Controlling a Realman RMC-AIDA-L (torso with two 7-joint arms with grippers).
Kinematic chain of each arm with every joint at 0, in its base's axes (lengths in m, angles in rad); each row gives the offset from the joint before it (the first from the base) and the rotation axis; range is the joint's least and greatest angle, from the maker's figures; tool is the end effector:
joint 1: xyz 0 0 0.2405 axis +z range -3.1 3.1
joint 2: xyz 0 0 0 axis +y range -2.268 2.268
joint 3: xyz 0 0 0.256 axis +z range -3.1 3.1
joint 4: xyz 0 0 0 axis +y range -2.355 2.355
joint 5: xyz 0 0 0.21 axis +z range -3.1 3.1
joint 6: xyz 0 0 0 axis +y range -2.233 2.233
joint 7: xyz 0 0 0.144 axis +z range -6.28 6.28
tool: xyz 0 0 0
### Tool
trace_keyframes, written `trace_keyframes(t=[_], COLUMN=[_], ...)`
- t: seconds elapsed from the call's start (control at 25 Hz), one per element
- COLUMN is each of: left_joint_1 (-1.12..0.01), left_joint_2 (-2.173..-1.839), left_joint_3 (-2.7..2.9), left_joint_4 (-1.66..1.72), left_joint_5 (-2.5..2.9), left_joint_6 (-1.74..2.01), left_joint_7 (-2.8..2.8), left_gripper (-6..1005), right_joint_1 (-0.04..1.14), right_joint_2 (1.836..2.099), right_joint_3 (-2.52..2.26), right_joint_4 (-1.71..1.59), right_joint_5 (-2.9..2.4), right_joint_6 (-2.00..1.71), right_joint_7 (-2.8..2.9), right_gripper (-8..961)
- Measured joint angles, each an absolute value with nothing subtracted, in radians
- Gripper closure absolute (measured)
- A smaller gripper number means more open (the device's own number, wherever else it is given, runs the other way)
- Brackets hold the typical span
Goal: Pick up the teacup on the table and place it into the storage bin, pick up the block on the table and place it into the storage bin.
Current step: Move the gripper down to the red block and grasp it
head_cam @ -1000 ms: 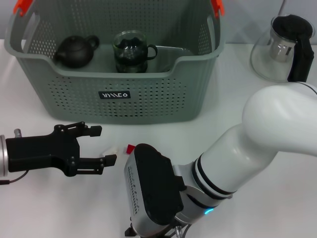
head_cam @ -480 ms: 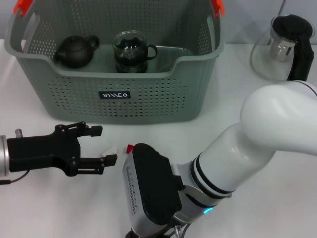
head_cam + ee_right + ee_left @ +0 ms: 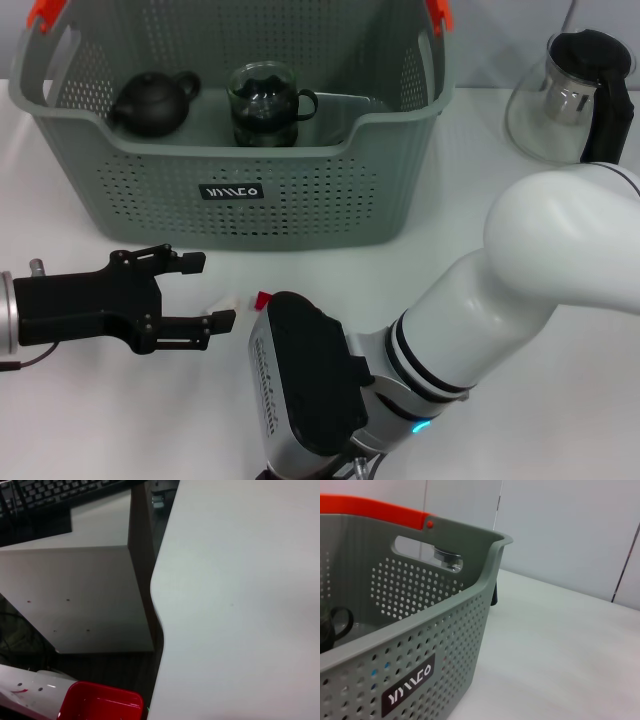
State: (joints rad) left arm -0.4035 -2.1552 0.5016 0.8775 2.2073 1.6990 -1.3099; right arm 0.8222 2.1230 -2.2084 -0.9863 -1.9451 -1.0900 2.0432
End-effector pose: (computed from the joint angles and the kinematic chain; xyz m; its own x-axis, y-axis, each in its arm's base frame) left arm -0.2967 0.2848 0.0177 0.8376 0.3279 0.4369 0.4527 -0.8643 -0.2193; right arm 0.1129 0.2595 -0.1794 0.9594 0.1589 0.2331 0.1046 -0.9677 0.2293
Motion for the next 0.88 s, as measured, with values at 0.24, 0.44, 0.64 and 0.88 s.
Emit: trace_keyframes(t=[0.24, 0.44, 0.64, 0.88], left_joint_1=[-0.403, -0.403, -0.403, -0.403], left_joint_2=[-2.155, -2.155, -2.155, -2.155], left_joint_3=[0.502, 0.502, 0.502, 0.502], left_joint_4=[0.877, 0.877, 0.877, 0.877], left_joint_5=[2.207, 2.207, 2.207, 2.207], left_joint_6=[1.697, 1.696, 1.695, 1.693], left_joint_7=[-1.310, -1.310, -1.310, -1.310], left_gripper=[105, 106, 106, 107], right_joint_1=[0.823, 0.824, 0.825, 0.825], right_joint_2=[2.122, 2.122, 2.121, 2.121], right_joint_3=[-2.209, -2.209, -2.209, -2.210], right_joint_4=[-0.994, -0.991, -0.988, -0.988], right_joint_5=[-1.945, -1.946, -1.947, -1.948], right_joint_6=[-1.091, -1.091, -1.091, -1.093], right_joint_7=[2.043, 2.043, 2.039, 2.036], right_gripper=[589, 588, 588, 587])
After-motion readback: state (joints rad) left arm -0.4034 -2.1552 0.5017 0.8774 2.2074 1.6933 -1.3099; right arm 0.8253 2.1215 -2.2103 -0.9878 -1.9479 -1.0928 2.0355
